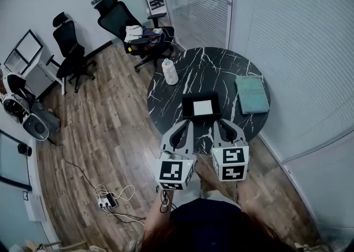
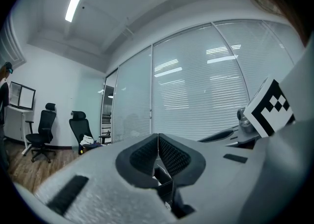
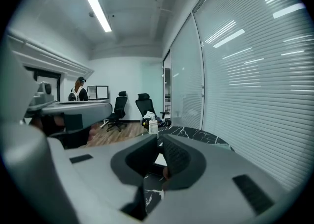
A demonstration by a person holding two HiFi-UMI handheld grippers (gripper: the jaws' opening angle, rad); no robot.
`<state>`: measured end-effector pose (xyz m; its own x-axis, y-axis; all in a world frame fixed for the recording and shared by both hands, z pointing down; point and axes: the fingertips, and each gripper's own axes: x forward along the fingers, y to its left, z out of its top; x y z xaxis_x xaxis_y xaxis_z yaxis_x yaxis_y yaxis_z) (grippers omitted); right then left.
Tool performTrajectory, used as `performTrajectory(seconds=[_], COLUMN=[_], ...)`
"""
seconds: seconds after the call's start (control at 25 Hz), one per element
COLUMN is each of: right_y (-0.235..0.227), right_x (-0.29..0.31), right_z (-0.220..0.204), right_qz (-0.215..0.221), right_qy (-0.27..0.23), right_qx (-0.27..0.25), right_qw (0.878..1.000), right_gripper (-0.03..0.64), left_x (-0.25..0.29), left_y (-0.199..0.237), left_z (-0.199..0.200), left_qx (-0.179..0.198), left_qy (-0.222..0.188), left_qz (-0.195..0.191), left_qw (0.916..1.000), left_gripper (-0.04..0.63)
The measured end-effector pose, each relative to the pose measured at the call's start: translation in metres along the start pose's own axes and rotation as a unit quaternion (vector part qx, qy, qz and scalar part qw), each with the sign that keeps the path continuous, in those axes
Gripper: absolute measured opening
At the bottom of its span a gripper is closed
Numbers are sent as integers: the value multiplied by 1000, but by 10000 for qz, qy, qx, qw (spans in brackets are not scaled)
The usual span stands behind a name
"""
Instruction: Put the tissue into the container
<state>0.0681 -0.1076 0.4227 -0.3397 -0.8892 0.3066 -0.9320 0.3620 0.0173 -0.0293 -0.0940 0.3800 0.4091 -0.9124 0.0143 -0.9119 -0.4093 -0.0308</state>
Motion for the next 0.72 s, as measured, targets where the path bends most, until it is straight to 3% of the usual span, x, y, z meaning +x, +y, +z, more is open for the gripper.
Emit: performTrajectory(seconds=[0.72], right_y=[-6], right_x=[-75], right_z=[27], right_qz=[66], right_qy=[-885], right_qx=[-153], right_qw=[9959], right_gripper=[25], left_x=[-34], left_y=[-31], left_z=[26], left_qx=[287], left_qy=[-248], left_qz=[188], left_qw=[9991], left_gripper=[27])
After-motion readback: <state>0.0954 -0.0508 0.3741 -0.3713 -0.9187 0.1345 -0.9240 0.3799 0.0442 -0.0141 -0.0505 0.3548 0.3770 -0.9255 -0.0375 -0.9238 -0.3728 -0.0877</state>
